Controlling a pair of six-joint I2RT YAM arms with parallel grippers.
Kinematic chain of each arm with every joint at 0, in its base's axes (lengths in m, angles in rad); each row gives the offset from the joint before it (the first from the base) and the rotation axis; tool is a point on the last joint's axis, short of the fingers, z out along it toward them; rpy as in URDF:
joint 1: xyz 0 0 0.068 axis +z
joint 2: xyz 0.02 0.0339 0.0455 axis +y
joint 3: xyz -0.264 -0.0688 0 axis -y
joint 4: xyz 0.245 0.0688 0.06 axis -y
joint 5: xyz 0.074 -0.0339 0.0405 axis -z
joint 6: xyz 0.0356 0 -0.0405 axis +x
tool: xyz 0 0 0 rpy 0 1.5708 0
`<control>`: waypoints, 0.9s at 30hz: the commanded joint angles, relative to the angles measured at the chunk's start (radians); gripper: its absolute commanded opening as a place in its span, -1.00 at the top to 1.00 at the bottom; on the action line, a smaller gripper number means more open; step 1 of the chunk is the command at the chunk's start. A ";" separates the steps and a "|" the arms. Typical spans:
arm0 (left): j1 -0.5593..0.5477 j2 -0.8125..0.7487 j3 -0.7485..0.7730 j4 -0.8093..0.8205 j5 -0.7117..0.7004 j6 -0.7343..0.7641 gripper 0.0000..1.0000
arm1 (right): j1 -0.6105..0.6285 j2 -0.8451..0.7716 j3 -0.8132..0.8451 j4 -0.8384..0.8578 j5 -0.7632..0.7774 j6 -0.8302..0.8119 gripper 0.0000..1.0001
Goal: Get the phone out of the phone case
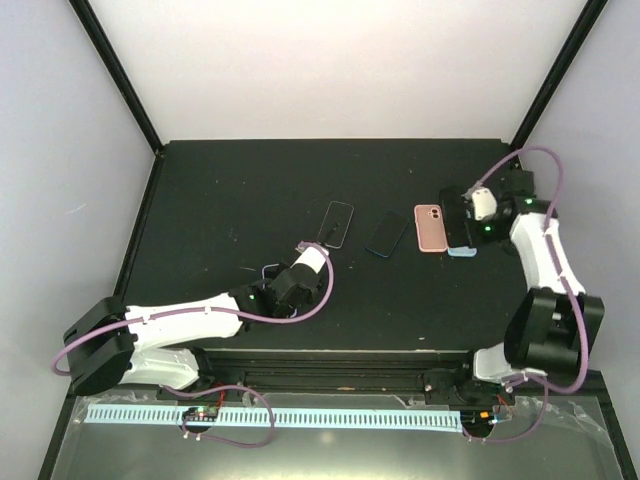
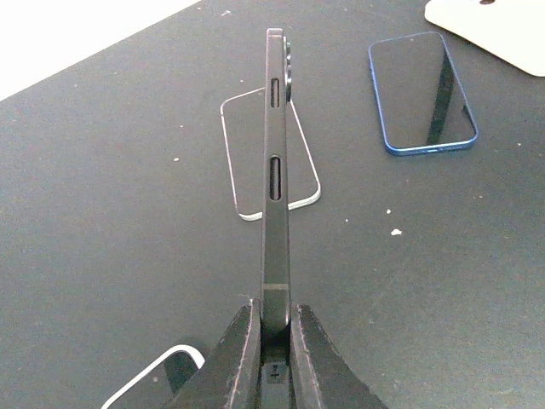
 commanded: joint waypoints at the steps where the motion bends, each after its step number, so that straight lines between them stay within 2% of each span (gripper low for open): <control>1: -0.013 0.018 0.064 0.021 0.042 -0.012 0.97 | -0.210 0.125 0.122 -0.202 -0.035 -0.220 0.98; 4: -0.039 0.053 0.082 0.019 0.065 0.010 0.97 | -0.336 0.228 0.231 -0.280 -0.024 -0.266 0.98; 9: -0.099 0.146 0.150 -0.027 0.046 0.032 0.97 | -0.435 0.382 0.391 -0.353 0.003 -0.304 0.98; 12: -0.138 0.198 0.183 -0.040 0.025 0.040 0.97 | -0.438 0.479 0.465 -0.399 0.006 -0.314 0.98; 19: -0.175 0.243 0.196 -0.027 0.023 0.032 0.97 | -0.430 0.697 0.652 -0.585 -0.169 -0.311 0.98; 27: -0.191 0.240 0.194 -0.029 0.023 0.025 0.97 | -0.366 0.785 0.655 -0.589 -0.139 -0.308 0.98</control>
